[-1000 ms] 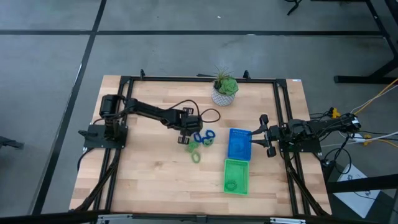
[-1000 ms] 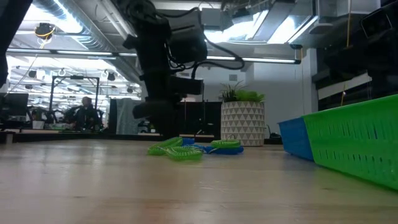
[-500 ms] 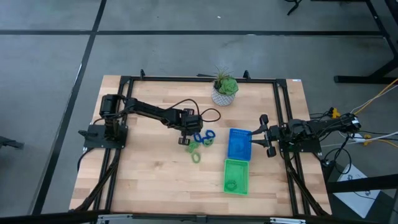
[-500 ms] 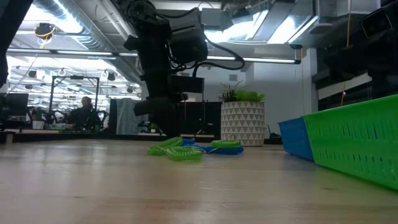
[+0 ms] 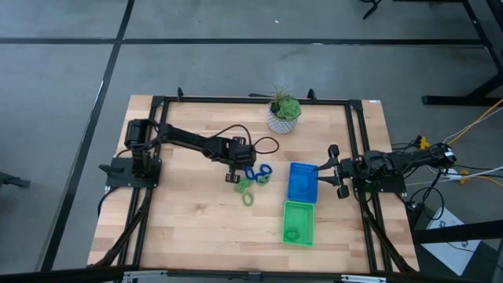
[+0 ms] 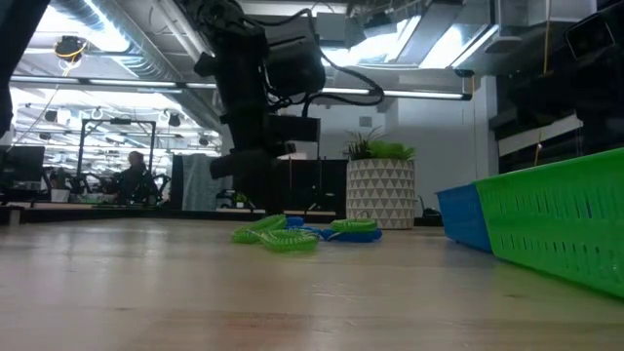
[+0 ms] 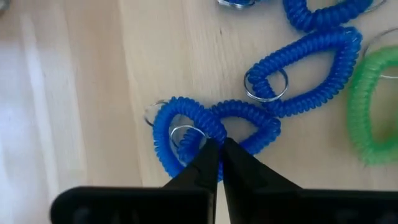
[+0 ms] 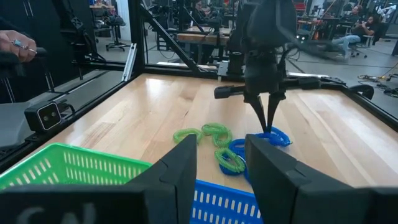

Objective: Sort spring keychains
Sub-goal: Put the blue spring keychain into the blue bin

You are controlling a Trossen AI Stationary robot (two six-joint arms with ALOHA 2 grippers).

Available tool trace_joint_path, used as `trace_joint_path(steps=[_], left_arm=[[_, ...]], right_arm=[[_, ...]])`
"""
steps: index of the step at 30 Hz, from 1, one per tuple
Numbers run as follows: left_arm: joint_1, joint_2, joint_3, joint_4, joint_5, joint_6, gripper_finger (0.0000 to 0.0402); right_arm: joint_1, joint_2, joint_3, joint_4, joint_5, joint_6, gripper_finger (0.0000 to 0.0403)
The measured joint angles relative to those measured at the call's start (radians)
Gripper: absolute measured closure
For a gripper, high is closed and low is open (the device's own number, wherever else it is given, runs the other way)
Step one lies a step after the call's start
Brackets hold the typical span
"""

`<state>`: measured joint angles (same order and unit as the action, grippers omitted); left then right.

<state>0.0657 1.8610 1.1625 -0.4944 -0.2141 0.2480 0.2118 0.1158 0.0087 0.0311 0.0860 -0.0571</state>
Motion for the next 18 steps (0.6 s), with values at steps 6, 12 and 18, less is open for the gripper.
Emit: trace_joint_path(steps=[6,12,18], left_arm=[[-0.006,-0.063,0.003,0.006,-0.005,-0.001,0.0396],[-0.011,-0.167,0.003,0.032,-0.008,-0.015,0.0397],[-0.027,-0.273,0.003,0.082,-0.009,-0.015,0.0397]], right_arm=[[0.0,0.0,0.0,0.0,0.0,0.0,0.0267],[0.0,0.0,0.0,0.0,0.0,0.0,0.0267],[0.0,0.0,0.0,0.0,0.0,0.0,0.0267]])
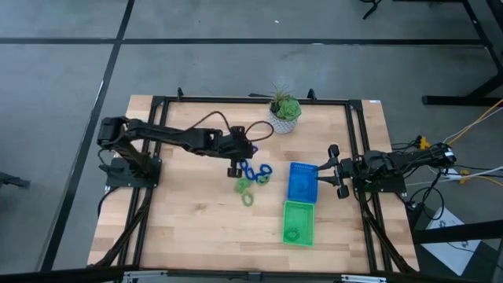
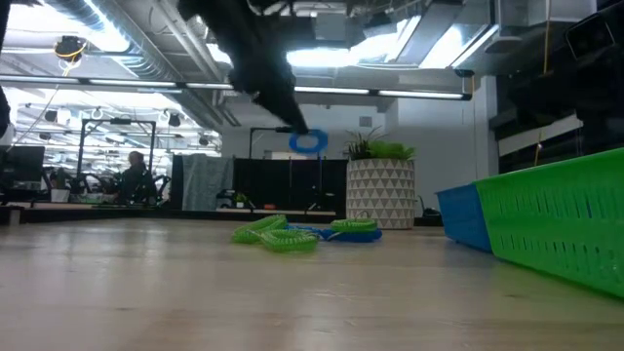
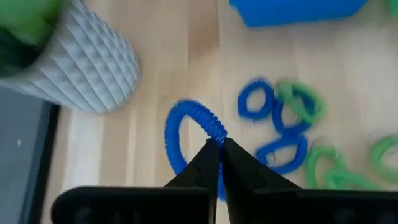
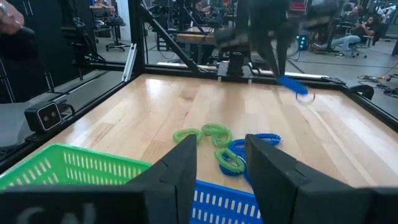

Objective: Sort spring keychains
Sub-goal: Put the blue spring keychain into the blue bin

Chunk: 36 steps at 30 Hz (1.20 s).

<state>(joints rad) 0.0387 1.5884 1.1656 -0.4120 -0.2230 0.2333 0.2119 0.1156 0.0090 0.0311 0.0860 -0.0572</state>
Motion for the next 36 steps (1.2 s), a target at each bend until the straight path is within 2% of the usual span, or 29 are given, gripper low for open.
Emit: trace_joint_path(steps=[12,17,26,36], left_arm=[[-0.013,-0.133,0.0,0.087,0.006,0.005,0.0398],[-0.013,-0.137,0.0,0.139,0.021,0.005,0.0398],[-0.013,-0.124,0.0,0.256,0.146,0.005,0.0398],[-0.031,-0.124,0.0,0.317,0.17,0.008,0.0398]], right_arm=[[0.0,0.0,0.0,0.0,0.0,0.0,0.0267],[0.0,0.0,0.0,0.0,0.0,0.0,0.0267],[0.0,0.0,0.0,0.0,0.0,0.0,0.0267],[0.0,0.0,0.0,0.0,0.0,0.0,0.0267]])
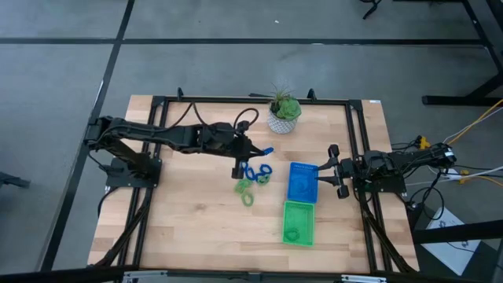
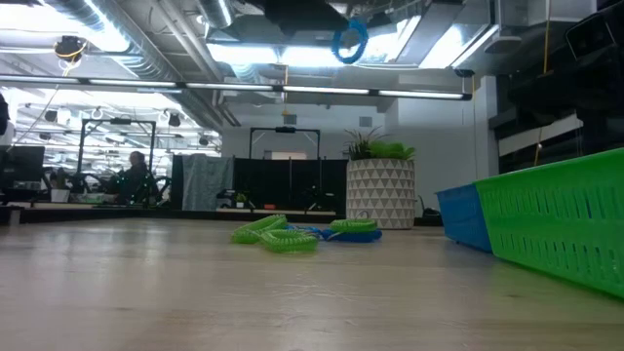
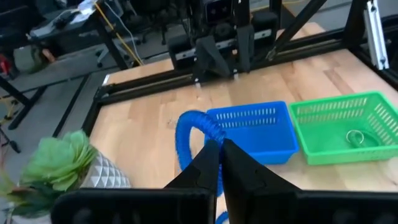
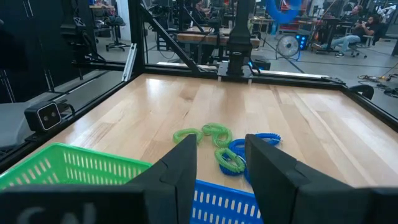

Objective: Sort spring keychains
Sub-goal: Put the blue spring keychain into the blue bin

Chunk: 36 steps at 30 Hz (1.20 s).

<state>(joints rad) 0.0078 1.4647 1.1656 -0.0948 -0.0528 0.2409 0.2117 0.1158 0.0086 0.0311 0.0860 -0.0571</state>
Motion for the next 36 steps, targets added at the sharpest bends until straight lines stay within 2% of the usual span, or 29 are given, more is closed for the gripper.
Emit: trace_joint_path(steps=[9,22,36], left_arm=[[-0.021,0.024,0.0,0.077,0.026,0.007,0.0398],[-0.053,0.208,0.0,0.306,0.057,0.016,0.0398],[-0.054,0.297,0.0,0.389,0.08,-0.009,0.0398]], right_arm=[[0.0,0.0,0.0,0.0,0.0,0.0,0.0267],[0.0,0.0,0.0,0.0,0.0,0.0,0.0267],[0.0,0.0,0.0,0.0,0.0,0.0,0.0267]])
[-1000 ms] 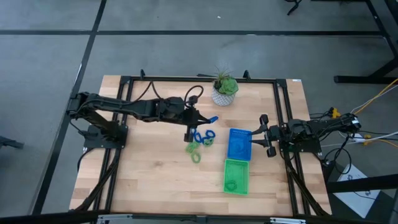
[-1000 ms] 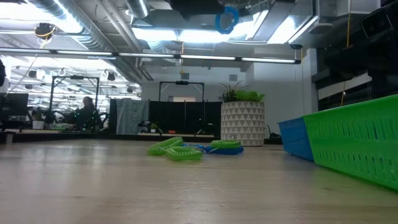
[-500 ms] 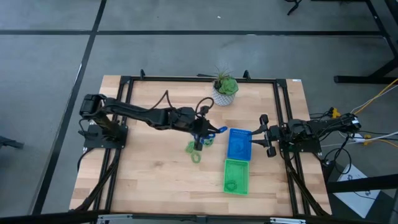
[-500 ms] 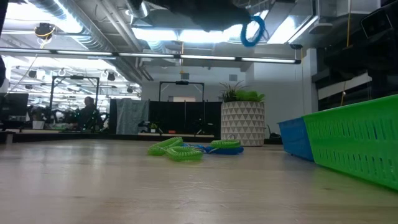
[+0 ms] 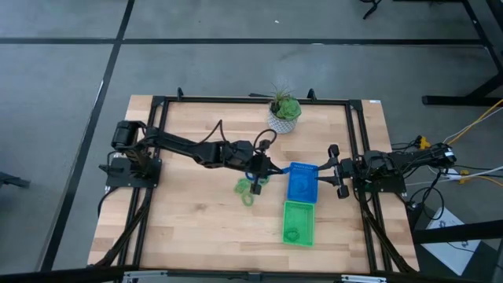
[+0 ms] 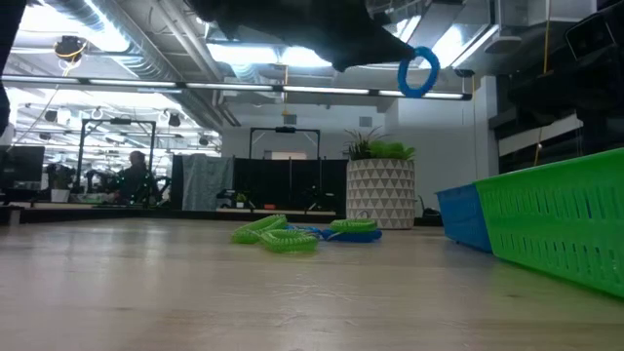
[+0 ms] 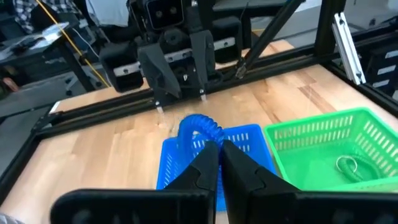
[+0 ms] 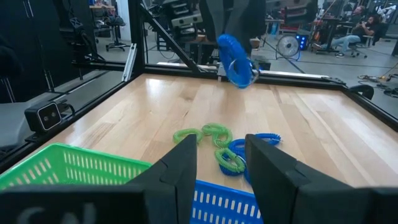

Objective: Sort spring keychains
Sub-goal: Put the blue spring keychain into the blue bin

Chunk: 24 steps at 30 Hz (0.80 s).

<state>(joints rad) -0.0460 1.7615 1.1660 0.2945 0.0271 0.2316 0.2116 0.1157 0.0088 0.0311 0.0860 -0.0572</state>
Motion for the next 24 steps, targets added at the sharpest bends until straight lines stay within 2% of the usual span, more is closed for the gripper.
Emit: trace_joint_path(steps=[24], left_arm=[[-0.048,0.007,0.0,0.047,0.0,0.001,0.0398]], right_arm=[[0.0,0.0,0.0,0.0,0.0,0.0,0.0267]])
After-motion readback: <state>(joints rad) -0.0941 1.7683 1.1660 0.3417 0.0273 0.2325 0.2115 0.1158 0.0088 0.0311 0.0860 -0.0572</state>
